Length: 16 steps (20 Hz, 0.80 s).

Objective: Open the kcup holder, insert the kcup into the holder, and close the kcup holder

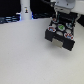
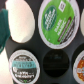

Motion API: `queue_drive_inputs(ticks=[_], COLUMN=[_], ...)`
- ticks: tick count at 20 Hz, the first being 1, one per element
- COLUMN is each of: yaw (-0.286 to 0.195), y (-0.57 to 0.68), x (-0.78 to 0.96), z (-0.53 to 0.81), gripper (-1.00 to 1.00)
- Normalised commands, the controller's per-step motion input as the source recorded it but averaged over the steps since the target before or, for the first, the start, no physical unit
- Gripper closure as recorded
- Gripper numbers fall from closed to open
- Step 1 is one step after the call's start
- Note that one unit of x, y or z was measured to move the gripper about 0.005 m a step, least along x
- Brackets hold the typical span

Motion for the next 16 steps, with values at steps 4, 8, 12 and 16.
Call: queue_drive_inputs(ticks=[4,8,12,16], yaw=[0.061,0.037,0.027,0.032], y=[-0.42,-0.42,-0.41,-0.36], x=[0.48,0.56,0.61,0.59], z=[0.29,0.20,0.16,0.06], gripper=[-1.00,-1.00,-1.00,-1.00])
